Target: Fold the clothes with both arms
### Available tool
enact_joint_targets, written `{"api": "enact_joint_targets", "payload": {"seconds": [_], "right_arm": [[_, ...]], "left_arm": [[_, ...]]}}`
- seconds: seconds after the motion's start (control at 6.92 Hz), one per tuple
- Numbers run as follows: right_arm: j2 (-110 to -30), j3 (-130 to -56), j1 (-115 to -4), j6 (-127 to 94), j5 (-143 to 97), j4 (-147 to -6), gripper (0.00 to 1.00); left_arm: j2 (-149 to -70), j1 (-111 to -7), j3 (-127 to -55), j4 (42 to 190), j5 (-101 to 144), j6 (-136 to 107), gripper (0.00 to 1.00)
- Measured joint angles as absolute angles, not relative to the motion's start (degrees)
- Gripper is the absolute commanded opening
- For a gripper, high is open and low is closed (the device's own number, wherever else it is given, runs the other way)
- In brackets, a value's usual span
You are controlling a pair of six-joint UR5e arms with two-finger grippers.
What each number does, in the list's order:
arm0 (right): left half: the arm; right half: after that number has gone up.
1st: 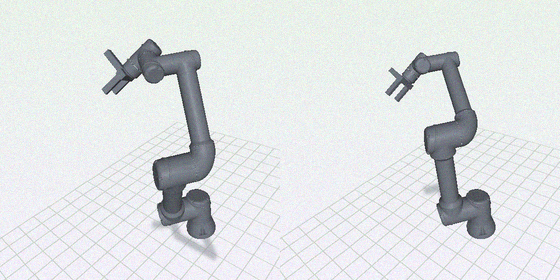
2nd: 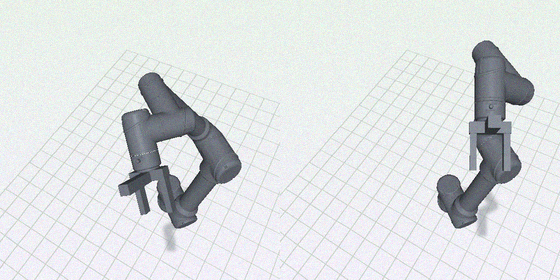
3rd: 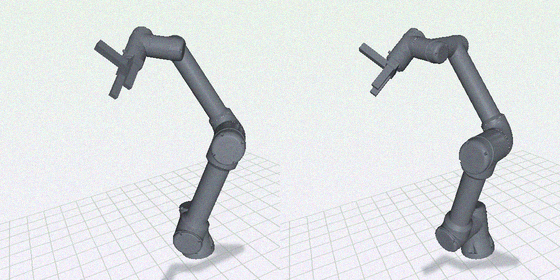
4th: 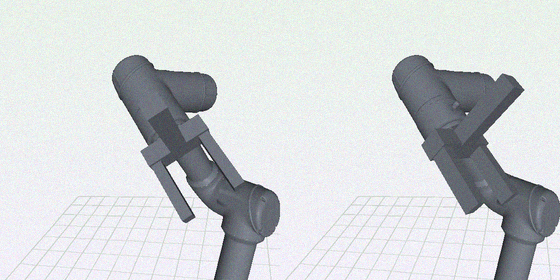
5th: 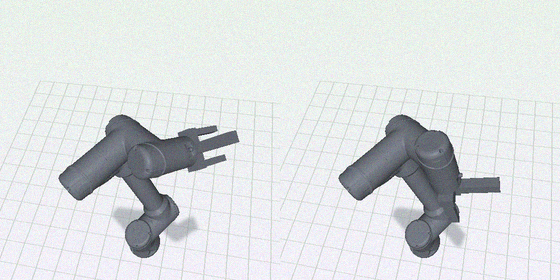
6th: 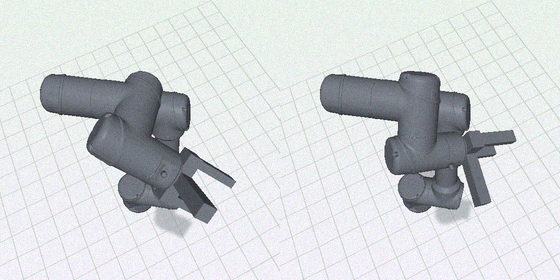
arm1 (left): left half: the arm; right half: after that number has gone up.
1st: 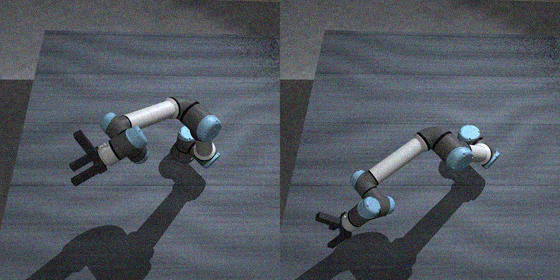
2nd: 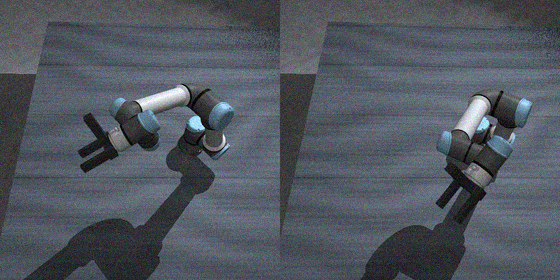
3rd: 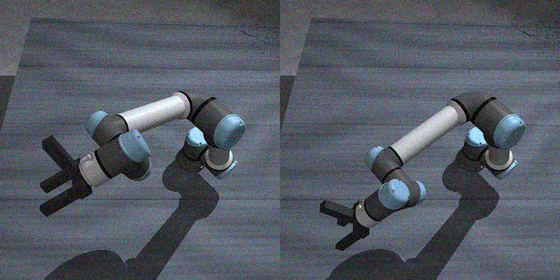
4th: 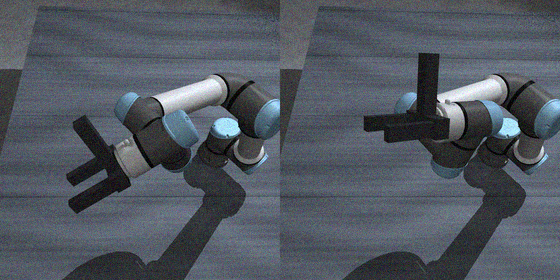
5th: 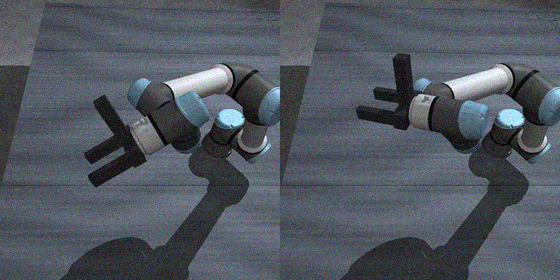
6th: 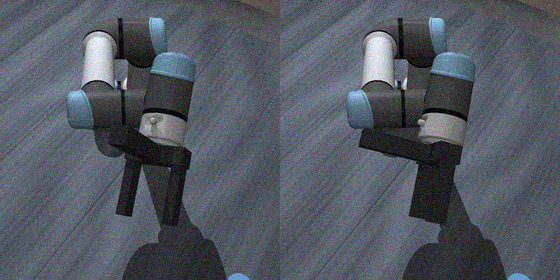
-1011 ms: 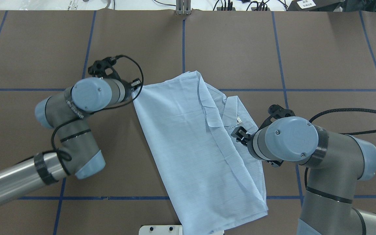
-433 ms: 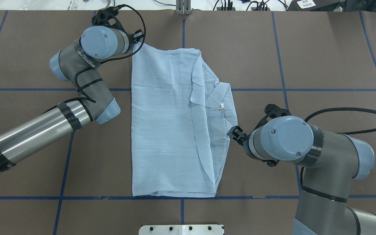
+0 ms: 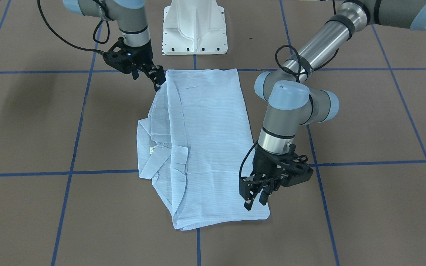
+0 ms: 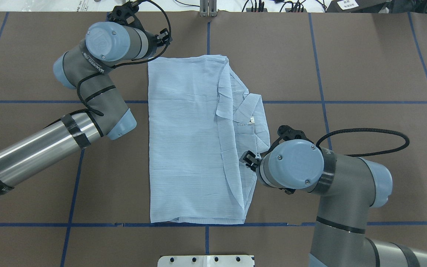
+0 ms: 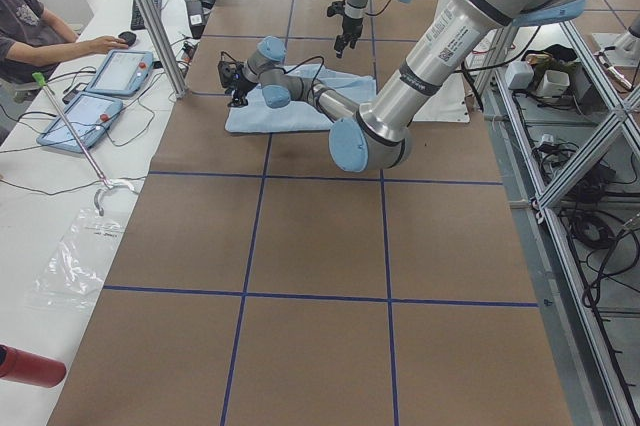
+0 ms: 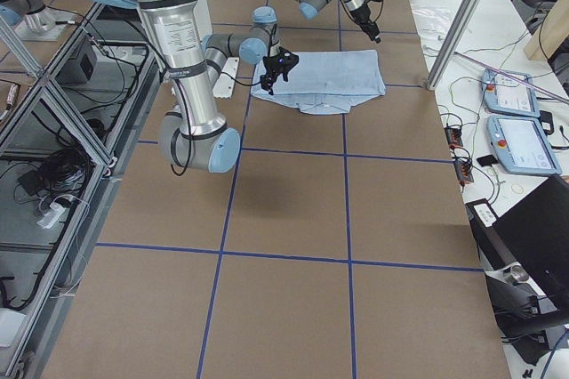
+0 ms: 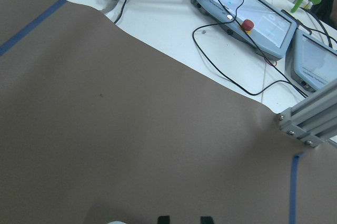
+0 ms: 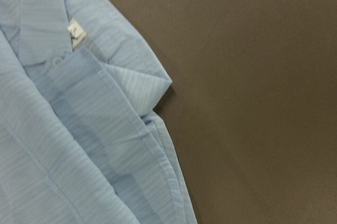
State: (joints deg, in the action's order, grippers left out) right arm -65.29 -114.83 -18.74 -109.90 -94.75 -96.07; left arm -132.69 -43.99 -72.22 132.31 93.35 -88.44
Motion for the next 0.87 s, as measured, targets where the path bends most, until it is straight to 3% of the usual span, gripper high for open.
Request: {"api": "enact_joint_targets", "payload": {"seconds": [0.29, 0.87], "right_arm": [[-64.08, -112.47, -14.04, -99.16, -92.97, -96.47, 1.00], [-61.25, -106.41, -12.25, -76.18, -91.78, -96.90, 1.00]], "left_arm": [[-126.51, -43.98, -82.84, 130.99, 96.45, -88.38, 0.99], [-124.41, -43.60, -86.77, 129.49, 96.85, -89.00, 0.99]]}}
